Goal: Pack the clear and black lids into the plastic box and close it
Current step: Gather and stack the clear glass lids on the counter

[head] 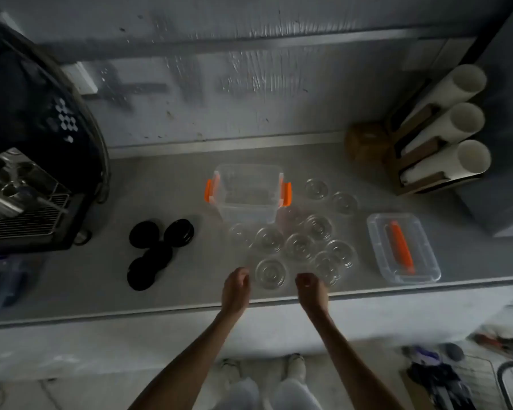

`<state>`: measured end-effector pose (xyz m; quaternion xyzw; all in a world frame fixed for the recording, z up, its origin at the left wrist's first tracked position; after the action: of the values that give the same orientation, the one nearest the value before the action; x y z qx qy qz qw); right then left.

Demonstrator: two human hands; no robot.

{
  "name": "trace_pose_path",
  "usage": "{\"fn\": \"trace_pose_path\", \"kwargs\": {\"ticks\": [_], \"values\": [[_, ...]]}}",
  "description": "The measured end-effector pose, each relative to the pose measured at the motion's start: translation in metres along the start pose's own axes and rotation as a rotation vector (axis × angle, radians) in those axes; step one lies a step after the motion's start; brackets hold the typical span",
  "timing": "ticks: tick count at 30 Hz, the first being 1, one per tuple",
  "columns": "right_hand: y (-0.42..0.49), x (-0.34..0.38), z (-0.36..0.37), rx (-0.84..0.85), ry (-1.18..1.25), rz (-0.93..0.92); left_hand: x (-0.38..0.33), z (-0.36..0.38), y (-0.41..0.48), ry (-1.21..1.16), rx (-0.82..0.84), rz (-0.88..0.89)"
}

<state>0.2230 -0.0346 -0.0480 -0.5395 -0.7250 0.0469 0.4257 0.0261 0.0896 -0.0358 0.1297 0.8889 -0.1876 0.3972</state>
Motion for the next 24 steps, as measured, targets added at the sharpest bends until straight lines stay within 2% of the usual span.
{"fn": "trace_pose_path", "kwargs": {"ticks": [5,10,16,18,24], "values": [[0.014,0.013,0.041,0.105,-0.041,0.127,-0.005,0.028,0.033,0.073,0.061,-0.091],[0.024,0.004,0.054,0.095,0.050,0.231,0.003,0.046,0.045,0.059,0.069,-0.123],[0.040,0.008,0.057,0.142,0.219,0.202,0.008,0.043,0.057,-0.196,0.052,-0.185],[0.049,0.020,0.057,0.147,0.261,0.192,0.003,0.032,0.072,-0.215,0.035,-0.174],[0.074,0.062,0.059,0.040,0.246,0.179,-0.010,-0.011,0.128,0.220,-0.101,0.042]]}}
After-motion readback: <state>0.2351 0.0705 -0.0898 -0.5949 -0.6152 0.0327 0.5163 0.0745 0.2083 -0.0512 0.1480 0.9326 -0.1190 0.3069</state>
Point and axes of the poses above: each hand's wrist, its own y-axis towards the middle knuckle, its own z-axis out of the palm, x = y × z, the point moved 10 cm from there along y, towards the middle knuckle, and after that the axes turned 10 degrees about z, right-handed, at the moved point
